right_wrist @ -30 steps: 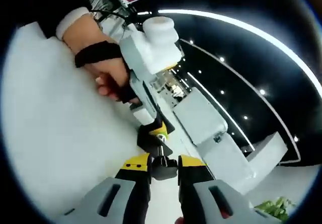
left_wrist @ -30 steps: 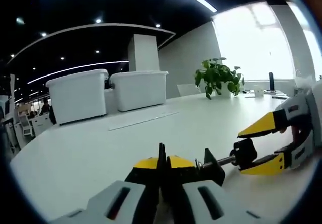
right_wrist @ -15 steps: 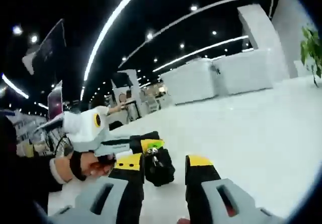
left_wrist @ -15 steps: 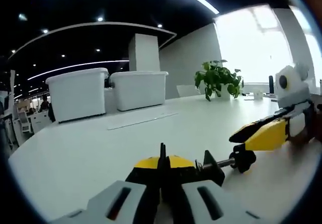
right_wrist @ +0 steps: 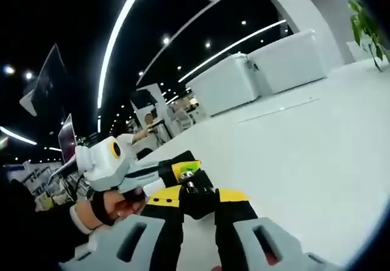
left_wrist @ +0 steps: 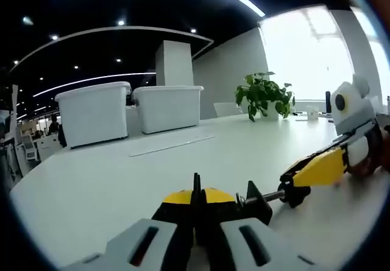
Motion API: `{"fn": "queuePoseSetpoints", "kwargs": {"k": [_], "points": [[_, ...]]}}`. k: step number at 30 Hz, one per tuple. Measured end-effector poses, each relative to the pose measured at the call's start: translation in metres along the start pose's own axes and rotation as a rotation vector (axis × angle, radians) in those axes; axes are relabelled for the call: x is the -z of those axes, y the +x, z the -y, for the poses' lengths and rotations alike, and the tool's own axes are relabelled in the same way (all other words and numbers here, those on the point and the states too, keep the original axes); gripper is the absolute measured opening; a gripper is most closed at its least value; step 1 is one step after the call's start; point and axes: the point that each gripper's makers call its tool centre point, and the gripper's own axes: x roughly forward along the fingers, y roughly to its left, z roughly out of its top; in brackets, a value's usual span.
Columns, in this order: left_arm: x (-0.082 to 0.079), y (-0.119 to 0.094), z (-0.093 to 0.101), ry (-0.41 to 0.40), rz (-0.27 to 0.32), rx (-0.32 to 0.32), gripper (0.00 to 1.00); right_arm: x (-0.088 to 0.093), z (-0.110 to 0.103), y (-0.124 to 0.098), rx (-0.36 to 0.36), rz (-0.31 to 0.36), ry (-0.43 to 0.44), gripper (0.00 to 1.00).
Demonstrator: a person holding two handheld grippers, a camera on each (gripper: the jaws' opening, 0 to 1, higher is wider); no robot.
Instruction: Clamp the fixed fixture on the desktop, loosen the retaining clip, secure it to the edge of the desk, and tighten the retaining clip.
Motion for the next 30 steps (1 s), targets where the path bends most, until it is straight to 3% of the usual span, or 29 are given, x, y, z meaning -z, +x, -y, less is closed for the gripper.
{"fn": "queuePoseSetpoints", "kwargs": {"k": [4,8,9,10,12,14,24,28,29,30], "points": [[0.000,-0.001,0.000,0.000,0.002,-0.004,0.04,-0.003,-0.007,0.000,0.029,0.023,-0.324,0.17],[0.000,-0.001,-0.001,-0.002,0.002,-0.010,0.04,-0.003,-0.011,0.002,0.052,0.027,-0.520,0.17],[0.000,-0.001,-0.001,-0.003,0.003,-0.011,0.04,-0.004,-0.014,0.002,0.064,0.030,-0.613,0.17],[0.000,-0.002,-0.001,-0.002,0.002,-0.013,0.04,-0.005,-0.018,0.003,0.080,0.042,-0.788,0.17],[0.000,-0.002,-0.003,-0.006,0.000,-0.019,0.04,-0.002,-0.024,0.005,0.099,0.053,-1.020,0.17],[0.001,-0.003,-0.005,-0.011,-0.002,-0.027,0.04,0.002,-0.027,0.007,0.113,0.054,-1.191,0.17],[0.001,-0.002,-0.006,-0.016,-0.005,-0.029,0.04,0.002,-0.024,0.007,0.137,0.048,-1.339,0.18],[0.001,-0.001,-0.006,-0.015,-0.004,-0.028,0.04,0.002,-0.022,0.006,0.141,0.032,-1.323,0.19],[0.001,-0.001,-0.006,-0.015,-0.004,-0.027,0.04,0.003,-0.022,0.006,0.127,0.019,-1.296,0.20],[0.001,-0.001,-0.006,-0.015,-0.005,-0.027,0.04,0.003,-0.024,0.006,0.109,0.018,-1.211,0.21]]}}
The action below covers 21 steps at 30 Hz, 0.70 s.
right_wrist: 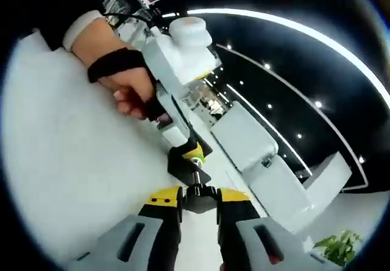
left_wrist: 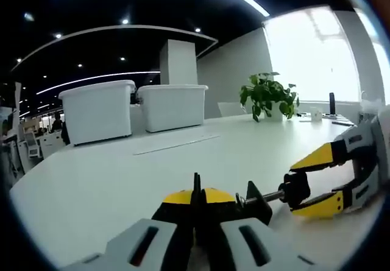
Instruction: Clamp the fixed fixture on the desktop, loosen the retaining clip, secure it to the edge of the desk, and tighten the retaining clip.
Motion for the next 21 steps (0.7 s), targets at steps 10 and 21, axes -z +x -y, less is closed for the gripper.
{"fn": "queuePoseSetpoints", "kwargs": {"k": [10,21], "points": [[-0.001,0.002,0.003,0.009,0.003,0.019,0.04,0.030,0.037,-0.006,-0.028,0.015,1.054,0.26],[-0.001,0.000,0.007,0.017,0.006,0.036,0.04,0.026,0.012,-0.002,-0.140,-0.010,1.212,0.20]]}}
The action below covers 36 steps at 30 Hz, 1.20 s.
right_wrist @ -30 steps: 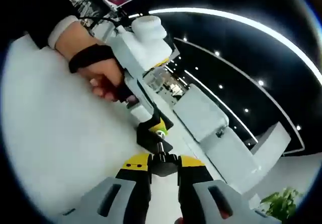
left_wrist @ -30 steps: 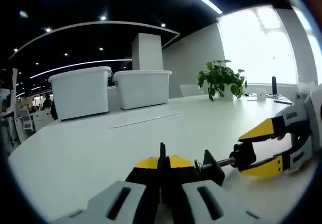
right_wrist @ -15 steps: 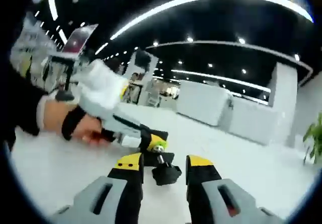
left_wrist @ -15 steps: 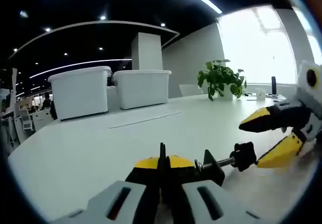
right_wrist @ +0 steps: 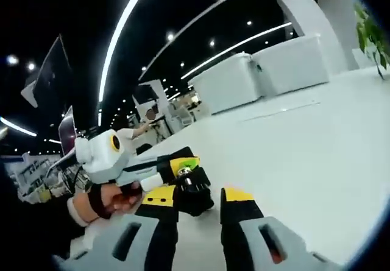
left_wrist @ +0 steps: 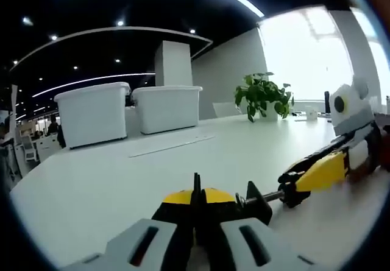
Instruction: Clamp the fixed fixture on the desktop, loosen the retaining clip, secure it to the edge of the desk, and tighten the retaining clip.
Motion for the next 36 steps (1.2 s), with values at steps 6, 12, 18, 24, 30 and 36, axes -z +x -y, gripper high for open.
{"fn": "queuePoseSetpoints", "kwargs": {"k": [6,12,18,24,30,36], "points": [[0.000,0.000,0.001,0.008,0.000,0.003,0.04,0.002,-0.003,-0.002,0.009,-0.010,0.036,0.18],[0.000,0.000,0.000,0.010,0.001,0.003,0.04,0.001,-0.008,-0.002,0.028,-0.006,-0.086,0.17],[0.001,-0.001,-0.002,0.000,-0.001,-0.005,0.04,-0.002,-0.018,0.000,0.072,0.011,-0.505,0.17],[0.001,-0.001,-0.005,-0.009,-0.002,-0.013,0.04,0.001,-0.028,0.004,0.135,0.019,-0.971,0.17],[0.002,-0.001,-0.005,-0.014,-0.003,-0.015,0.04,0.004,-0.029,0.007,0.159,0.017,-1.208,0.17],[0.002,-0.001,-0.005,-0.010,-0.006,-0.017,0.04,0.004,-0.030,0.007,0.171,0.017,-1.323,0.17]]}}
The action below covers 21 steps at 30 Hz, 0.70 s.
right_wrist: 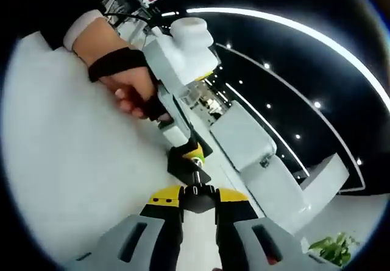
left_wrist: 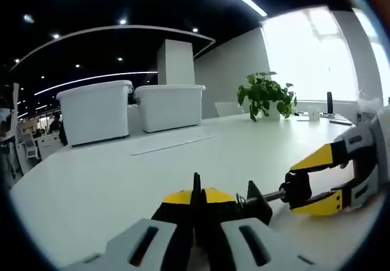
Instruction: Clamp the fixed fixture on the desktop, loosen the retaining clip, secure it to the edge of the desk, and tighten the retaining clip.
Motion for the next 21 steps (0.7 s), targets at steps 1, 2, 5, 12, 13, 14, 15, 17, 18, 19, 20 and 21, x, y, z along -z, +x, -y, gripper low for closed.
{"fn": "queuePoseSetpoints", "kwargs": {"k": [1,2,5,12,13,14,15,17,18,19,20,21], "points": [[0.000,0.000,0.000,-0.001,0.000,0.000,0.04,0.000,0.001,0.000,0.001,0.001,-0.001,0.18],[0.000,0.000,0.000,0.001,-0.001,0.000,0.04,0.000,0.001,0.000,0.001,0.002,-0.006,0.18],[0.000,0.000,0.001,0.005,-0.001,-0.001,0.04,0.000,0.001,-0.001,-0.002,-0.003,-0.020,0.18],[0.000,0.000,0.002,0.012,-0.003,0.003,0.05,-0.005,0.011,-0.004,-0.052,0.034,0.348,0.26],[0.000,0.000,0.003,0.013,-0.003,0.004,0.05,-0.004,0.013,-0.005,-0.053,0.033,0.404,0.27],[0.000,0.000,0.002,0.011,-0.003,0.004,0.05,-0.001,0.017,-0.005,-0.051,0.033,0.493,0.28],[0.000,0.000,0.003,0.012,-0.002,0.004,0.05,0.001,0.019,-0.006,-0.055,0.032,0.587,0.28],[0.000,0.000,0.003,0.013,-0.002,0.007,0.05,0.008,0.020,-0.006,-0.083,0.022,0.778,0.29],[0.000,0.000,0.004,0.014,-0.001,0.009,0.05,0.011,0.022,-0.005,-0.096,0.030,0.891,0.29],[0.000,-0.001,0.005,0.017,-0.001,0.011,0.05,0.012,0.022,-0.005,-0.107,0.037,0.975,0.29],[0.000,-0.001,0.005,0.020,-0.001,0.012,0.05,0.016,0.023,-0.005,-0.119,0.036,1.062,0.29],[0.000,0.000,0.005,0.023,0.000,0.013,0.05,0.019,0.022,-0.005,-0.130,0.032,1.127,0.28]]}}
